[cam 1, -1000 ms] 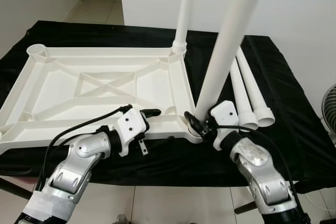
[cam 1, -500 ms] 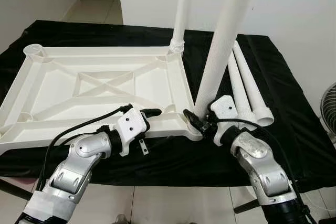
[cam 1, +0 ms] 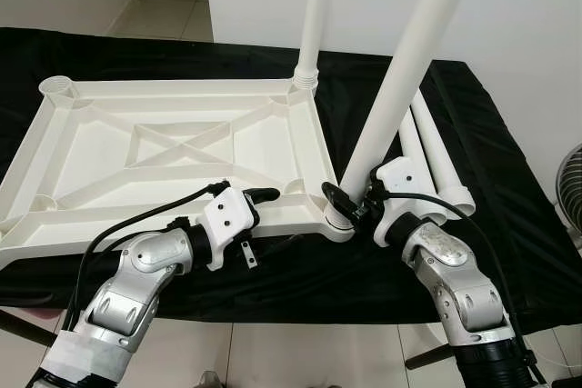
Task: Building children table
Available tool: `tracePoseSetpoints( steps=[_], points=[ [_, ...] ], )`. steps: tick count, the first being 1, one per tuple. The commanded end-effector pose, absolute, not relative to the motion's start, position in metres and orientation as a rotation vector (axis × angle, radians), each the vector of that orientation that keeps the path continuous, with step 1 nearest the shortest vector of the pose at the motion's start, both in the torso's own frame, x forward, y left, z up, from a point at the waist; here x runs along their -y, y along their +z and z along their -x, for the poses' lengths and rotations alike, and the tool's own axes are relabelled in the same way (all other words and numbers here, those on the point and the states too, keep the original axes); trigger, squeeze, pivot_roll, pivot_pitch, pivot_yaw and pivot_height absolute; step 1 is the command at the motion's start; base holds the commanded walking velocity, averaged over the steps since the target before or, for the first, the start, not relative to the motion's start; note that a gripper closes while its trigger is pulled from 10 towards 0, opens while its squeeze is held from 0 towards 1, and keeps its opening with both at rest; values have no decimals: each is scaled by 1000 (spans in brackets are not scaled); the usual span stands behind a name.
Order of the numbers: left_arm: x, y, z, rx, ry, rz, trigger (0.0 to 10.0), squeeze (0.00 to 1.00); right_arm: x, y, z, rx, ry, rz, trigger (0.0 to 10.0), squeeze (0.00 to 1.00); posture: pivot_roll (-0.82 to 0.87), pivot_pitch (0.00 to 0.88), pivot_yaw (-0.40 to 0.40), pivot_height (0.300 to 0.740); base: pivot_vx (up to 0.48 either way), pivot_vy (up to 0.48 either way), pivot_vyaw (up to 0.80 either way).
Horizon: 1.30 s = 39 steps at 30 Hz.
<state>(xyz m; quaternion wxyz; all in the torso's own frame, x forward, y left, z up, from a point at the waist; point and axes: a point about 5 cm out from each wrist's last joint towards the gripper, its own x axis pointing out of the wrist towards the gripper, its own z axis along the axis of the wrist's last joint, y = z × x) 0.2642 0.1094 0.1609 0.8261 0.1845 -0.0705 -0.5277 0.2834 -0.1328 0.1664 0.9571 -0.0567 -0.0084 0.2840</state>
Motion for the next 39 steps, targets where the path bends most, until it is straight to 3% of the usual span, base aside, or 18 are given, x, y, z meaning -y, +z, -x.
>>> tracePoseSetpoints(
  steps=[1, 10, 16, 19, 25, 39],
  points=[
    [-110, 162, -265, 153, -1119, -388, 10000, 0, 136, 147, -282, -80, 565, 112, 10000, 0, 134, 117, -29, 740, 0, 0, 0],
    [-111, 162, -264, 154, -1115, -389, 10000, 0, 142, 137, -277, -142, 511, -56, 10000, 0, 136, 118, -29, 740, 0, 0, 0],
    [-111, 162, -265, 155, -1116, -389, 10000, 0, 147, 134, -278, -147, 482, -2, 10000, 0, 134, 118, -28, 740, 0, 0, 0],
    [-111, 163, -265, 158, -1115, -390, 10000, 0, 140, 135, -275, -109, 522, 145, 10000, 0, 133, 115, -29, 740, 0, 0, 0],
    [-112, 163, -265, 158, -1109, -391, 10000, 0, 133, 135, -269, -70, 570, 199, 10000, 0, 136, 116, -31, 740, 0, 0, 0],
    [-112, 163, -265, 158, -1113, -392, 10000, 0, 139, 123, -265, -108, 523, 144, 10000, 0, 130, 115, -29, 740, 0, 0, 0]
  ],
)
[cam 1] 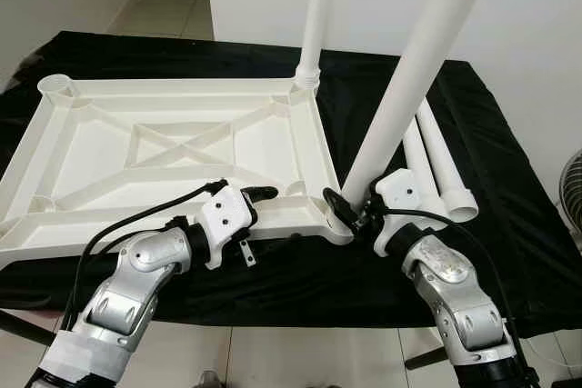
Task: Building children table
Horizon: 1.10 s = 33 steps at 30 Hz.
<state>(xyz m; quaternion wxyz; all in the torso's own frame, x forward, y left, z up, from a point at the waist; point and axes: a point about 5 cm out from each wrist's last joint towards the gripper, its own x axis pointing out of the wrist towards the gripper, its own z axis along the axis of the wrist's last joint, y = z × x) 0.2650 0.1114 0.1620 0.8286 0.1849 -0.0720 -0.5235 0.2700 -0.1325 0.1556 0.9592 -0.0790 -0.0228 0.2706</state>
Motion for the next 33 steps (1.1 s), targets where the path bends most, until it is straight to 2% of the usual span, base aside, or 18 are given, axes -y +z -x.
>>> tracePoseSetpoints(
  steps=[1, 9, 22, 33],
  points=[
    [-112, 163, -265, 160, -1113, -393, 10000, 0, 142, 121, -265, -91, 499, 137, 10000, 0, 131, 115, -31, 740, 0, 0, 0],
    [-112, 164, -265, 159, -1111, -394, 10000, 0, 143, 119, -260, -45, 476, 110, 10000, 0, 132, 114, -29, 740, 0, 0, 0],
    [-111, 164, -268, 163, -1112, -398, 10000, 0, 140, 126, -284, -142, 523, 143, 10000, 0, 132, 111, -31, 740, 0, 0, 0],
    [-114, 164, -267, 164, -1097, -397, 10000, 0, 141, 117, -280, -162, 521, 146, 10000, 0, 139, 110, -36, 740, 0, 0, 0]
  ],
)
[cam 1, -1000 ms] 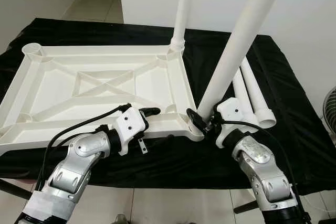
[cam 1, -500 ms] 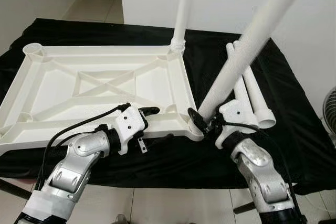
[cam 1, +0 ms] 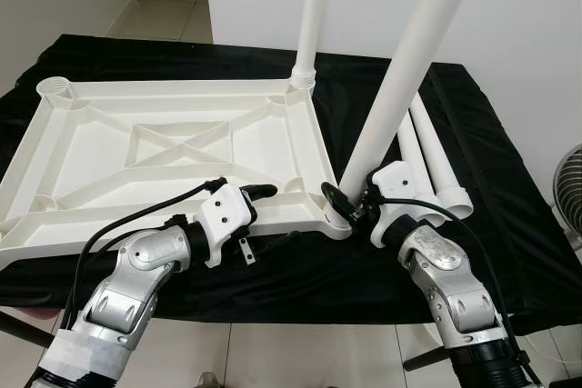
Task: Building children table
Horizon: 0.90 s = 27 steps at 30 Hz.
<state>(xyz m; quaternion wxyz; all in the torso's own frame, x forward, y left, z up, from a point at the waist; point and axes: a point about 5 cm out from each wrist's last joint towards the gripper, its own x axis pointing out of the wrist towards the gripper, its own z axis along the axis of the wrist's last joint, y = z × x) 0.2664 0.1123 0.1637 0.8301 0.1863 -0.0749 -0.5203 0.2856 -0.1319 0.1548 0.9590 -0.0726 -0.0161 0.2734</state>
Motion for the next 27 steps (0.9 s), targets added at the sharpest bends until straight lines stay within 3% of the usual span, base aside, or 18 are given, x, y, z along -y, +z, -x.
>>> tracePoseSetpoints(
  steps=[1, 9, 16, 27],
  points=[
    [-113, 165, -267, 165, -1097, -397, 10000, 0, 141, 117, -279, -159, 511, 130, 10000, 0, 138, 110, -36, 740, 0, 0, 0],
    [-113, 165, -267, 165, -1097, -397, 10000, 0, 141, 117, -279, -159, 511, 130, 10000, 0, 138, 110, -36, 740, 0, 0, 0],
    [-112, 165, -268, 168, -1107, -399, 10000, 0, 146, 116, -284, -209, 418, -22, 10000, 0, 136, 112, -33, 740, 0, 0, 0],
    [-113, 165, -267, 168, -1102, -400, 10000, 0, 151, 112, -285, -219, 388, -15, 10000, 0, 136, 108, -35, 740, 0, 0, 0]
  ],
)
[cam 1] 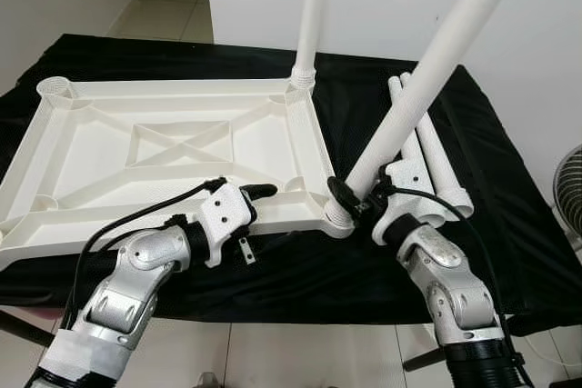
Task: Building children table
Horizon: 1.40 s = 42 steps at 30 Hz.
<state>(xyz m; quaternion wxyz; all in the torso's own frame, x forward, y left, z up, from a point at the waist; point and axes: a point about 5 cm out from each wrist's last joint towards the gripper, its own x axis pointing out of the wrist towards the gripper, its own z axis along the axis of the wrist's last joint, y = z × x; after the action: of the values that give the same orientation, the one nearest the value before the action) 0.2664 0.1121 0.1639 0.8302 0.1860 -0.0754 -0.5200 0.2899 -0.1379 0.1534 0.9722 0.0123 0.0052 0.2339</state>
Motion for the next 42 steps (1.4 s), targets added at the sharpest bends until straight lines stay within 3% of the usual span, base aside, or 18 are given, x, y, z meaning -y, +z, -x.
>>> tracePoseSetpoints(
  steps=[1, 11, 23, 35, 42],
  points=[
    [-113, 165, -267, 168, -1102, -401, 10000, 0, 150, 113, -285, -216, 388, -3, 10000, 0, 137, 108, -36, 740, 0, 0, 0],
    [-114, 165, -268, 170, -1090, -402, 10000, 0, 141, 112, -277, -184, 393, 115, 10000, 0, 140, 105, -35, 740, 0, 0, 0],
    [-116, 167, -268, 172, -1093, -408, 10000, 0, 136, 108, -272, -196, 415, 89, 10000, 0, 140, 110, -28, 740, 0, 0, 0],
    [-116, 166, -267, 167, -1095, -406, 10000, 0, 138, 108, -272, -168, 326, 87, 10000, 0, 140, 114, -31, 740, 0, 0, 0],
    [-116, 167, -267, 169, -1094, -406, 10000, 0, 130, 112, -277, -110, 160, 40, 10000, 0, 146, 113, -33, 740, 0, 0, 0]
  ],
)
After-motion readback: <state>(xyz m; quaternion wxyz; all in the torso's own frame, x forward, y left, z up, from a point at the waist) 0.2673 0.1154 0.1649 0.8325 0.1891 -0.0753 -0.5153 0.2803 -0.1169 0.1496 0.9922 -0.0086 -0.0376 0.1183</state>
